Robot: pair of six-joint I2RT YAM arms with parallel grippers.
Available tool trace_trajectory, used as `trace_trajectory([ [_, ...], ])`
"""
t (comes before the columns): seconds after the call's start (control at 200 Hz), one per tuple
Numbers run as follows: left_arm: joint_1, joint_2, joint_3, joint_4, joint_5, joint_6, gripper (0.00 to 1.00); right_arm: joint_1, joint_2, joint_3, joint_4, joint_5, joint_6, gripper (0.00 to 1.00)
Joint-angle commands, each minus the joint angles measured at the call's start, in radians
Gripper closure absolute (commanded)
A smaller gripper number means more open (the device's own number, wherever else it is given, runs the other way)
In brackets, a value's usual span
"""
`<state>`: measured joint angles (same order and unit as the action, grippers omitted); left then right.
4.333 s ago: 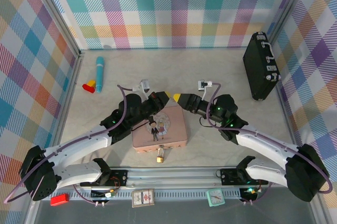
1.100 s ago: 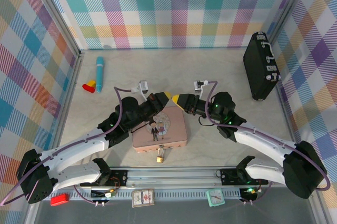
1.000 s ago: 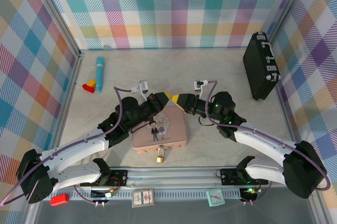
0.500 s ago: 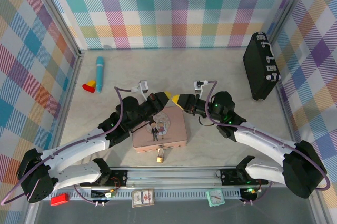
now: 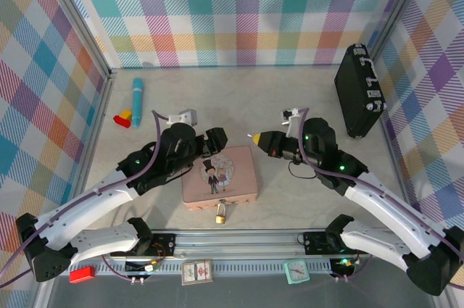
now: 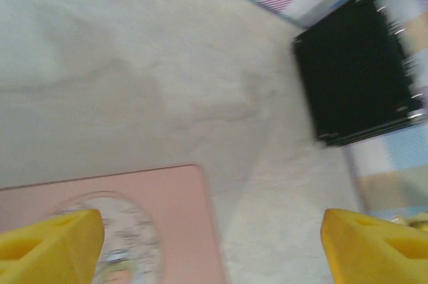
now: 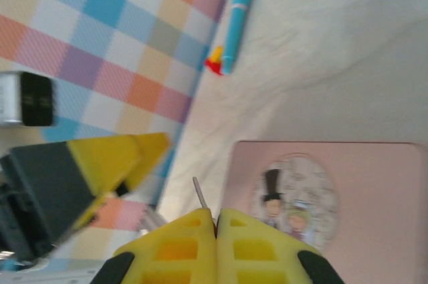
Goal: Unlock a padlock with a key
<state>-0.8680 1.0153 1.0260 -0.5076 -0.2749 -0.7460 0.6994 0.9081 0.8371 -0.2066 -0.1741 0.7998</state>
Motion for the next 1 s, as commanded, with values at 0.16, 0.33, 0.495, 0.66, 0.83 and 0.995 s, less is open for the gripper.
trace_trajectory([
  [0.16, -0.107, 0.136, 0.138, -0.730, -0.060, 0.013, 0.05, -0.003, -0.076, -0.026, -0.358, 0.214, -0.204, 1.00],
  [0.33, -0.350, 0.239, 0.173, -0.863, -0.078, -0.153, 0.04, -0.004, -0.082, -0.044, -0.349, 0.251, -0.209, 1.00],
  [0.495, -0.500, 0.319, 0.119, -0.726, -0.013, -0.273, 0.07, -0.004, -0.080, -0.040, -0.307, 0.256, -0.210, 1.00],
  [0.66, -0.528, 0.411, 0.044, -0.561, 0.025, -0.354, 0.11, -0.004, -0.074, -0.052, -0.271, 0.226, -0.186, 1.00],
  [0.83, -0.534, 0.460, -0.010, -0.501, 0.008, -0.472, 0.13, -0.003, -0.094, -0.076, -0.251, 0.197, -0.165, 1.00],
  [0.995, -0.530, 0.478, -0.036, -0.453, -0.052, -0.497, 0.12, -0.004, -0.100, -0.112, -0.225, 0.188, -0.138, 1.00],
])
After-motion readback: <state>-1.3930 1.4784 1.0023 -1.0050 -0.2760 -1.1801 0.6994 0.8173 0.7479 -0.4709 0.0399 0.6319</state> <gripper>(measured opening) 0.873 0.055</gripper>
